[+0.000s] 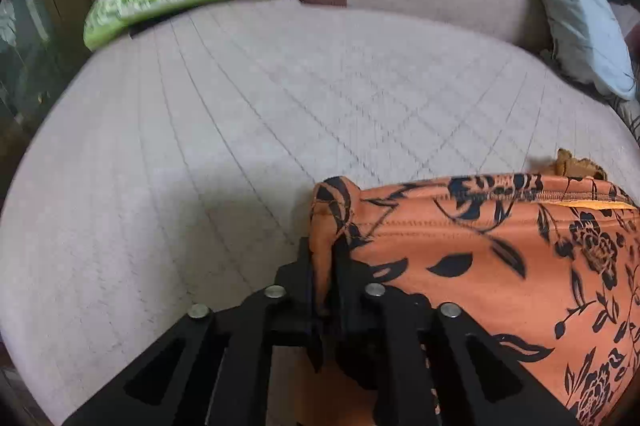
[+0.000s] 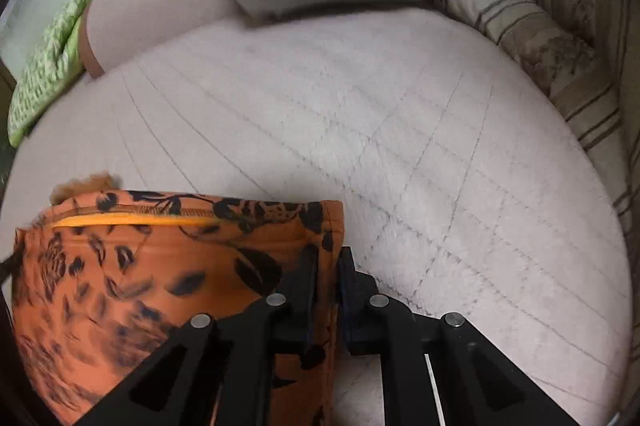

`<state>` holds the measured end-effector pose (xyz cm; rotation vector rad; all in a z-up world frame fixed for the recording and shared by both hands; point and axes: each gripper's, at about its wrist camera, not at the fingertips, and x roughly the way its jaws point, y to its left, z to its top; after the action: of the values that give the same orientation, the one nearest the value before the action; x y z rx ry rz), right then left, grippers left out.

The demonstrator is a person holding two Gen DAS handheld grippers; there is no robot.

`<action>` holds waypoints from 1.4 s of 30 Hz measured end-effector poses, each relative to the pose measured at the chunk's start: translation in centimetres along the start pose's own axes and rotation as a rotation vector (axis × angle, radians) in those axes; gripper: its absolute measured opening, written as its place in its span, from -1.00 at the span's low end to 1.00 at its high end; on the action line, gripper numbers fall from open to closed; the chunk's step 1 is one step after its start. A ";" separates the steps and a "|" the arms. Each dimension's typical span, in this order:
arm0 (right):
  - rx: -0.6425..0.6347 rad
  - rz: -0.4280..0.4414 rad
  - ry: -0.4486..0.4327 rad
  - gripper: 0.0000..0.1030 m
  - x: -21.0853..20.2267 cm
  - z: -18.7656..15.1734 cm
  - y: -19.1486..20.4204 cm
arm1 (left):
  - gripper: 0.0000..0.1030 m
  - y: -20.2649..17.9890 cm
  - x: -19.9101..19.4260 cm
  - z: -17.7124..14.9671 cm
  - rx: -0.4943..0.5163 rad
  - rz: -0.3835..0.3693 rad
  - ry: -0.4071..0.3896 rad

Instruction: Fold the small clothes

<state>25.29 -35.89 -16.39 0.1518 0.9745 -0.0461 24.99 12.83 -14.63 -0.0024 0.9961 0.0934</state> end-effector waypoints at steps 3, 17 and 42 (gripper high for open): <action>0.090 0.029 -0.065 0.56 -2.4 -0.1 -1.2 | 0.07 1.0 -2.6 0.7 -0.058 -0.039 -0.055; 0.180 0.322 0.076 0.38 -3.6 -8.5 -1.0 | 0.20 -1.5 -4.4 -8.1 -0.001 -0.040 -0.005; 0.111 0.144 0.033 0.67 -8.9 -16.5 2.0 | 0.68 -5.8 -9.6 -13.2 0.007 -0.011 -0.025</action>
<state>6.93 -31.73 -17.94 0.3247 0.9916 0.0346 9.17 5.71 -13.97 -0.0005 0.9717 0.0796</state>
